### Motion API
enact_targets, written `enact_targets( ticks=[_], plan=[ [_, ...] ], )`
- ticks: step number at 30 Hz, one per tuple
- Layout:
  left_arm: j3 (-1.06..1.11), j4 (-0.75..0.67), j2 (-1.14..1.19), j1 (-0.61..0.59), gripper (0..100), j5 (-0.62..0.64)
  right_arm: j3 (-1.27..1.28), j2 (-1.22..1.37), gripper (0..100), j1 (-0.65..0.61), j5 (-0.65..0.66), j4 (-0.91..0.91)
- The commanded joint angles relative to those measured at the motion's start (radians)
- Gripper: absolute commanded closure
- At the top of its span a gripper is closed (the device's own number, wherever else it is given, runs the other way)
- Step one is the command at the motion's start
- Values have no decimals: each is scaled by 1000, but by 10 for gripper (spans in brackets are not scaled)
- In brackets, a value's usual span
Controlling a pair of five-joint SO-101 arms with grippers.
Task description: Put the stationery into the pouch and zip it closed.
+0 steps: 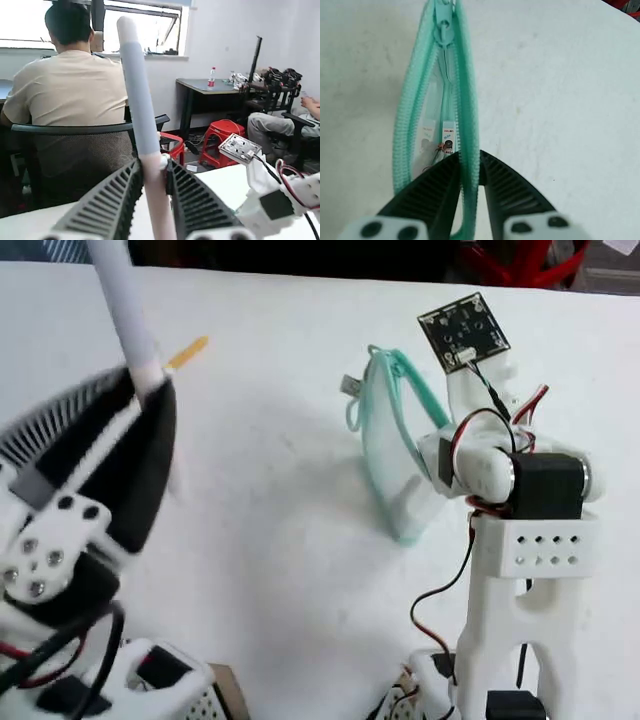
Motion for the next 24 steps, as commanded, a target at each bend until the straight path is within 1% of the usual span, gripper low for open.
enact_targets(
  ticks=[1, 4, 6, 8, 11, 14, 16, 18, 19, 21, 24],
  plan=[
    [235, -92, -163, 56, 977, -14, 2, -1, 980, -62, -29, 24],
    [483, -216, -275, 59, 977, -9, 0, -2, 980, -148, -37, 53],
    [677, -327, -352, 54, 977, -9, -5, -2, 980, -165, -75, 53],
    [895, -474, -433, 53, 977, -9, -6, -2, 980, -171, -91, 53],
    [1246, -764, -561, 53, 977, -9, -6, -2, 980, -171, -95, 53],
    [1585, -1125, -662, 53, 977, -9, -6, -1, 980, -163, -98, 50],
    [1774, -1379, -682, 61, 977, -8, -6, -1, 980, -163, -98, 50],
    [1900, -1583, -661, 61, 976, -8, -6, -1, 980, -163, -100, 47],
    [1942, -1657, -639, 62, 976, -8, -2, -1, 980, -163, -100, 39],
    [1985, -1754, -585, 62, 976, -8, 0, 1, 980, -163, -100, 33],
    [1999, -1837, -510, 96, 976, -8, 0, 1, 980, -163, -100, 33]
  ],
)
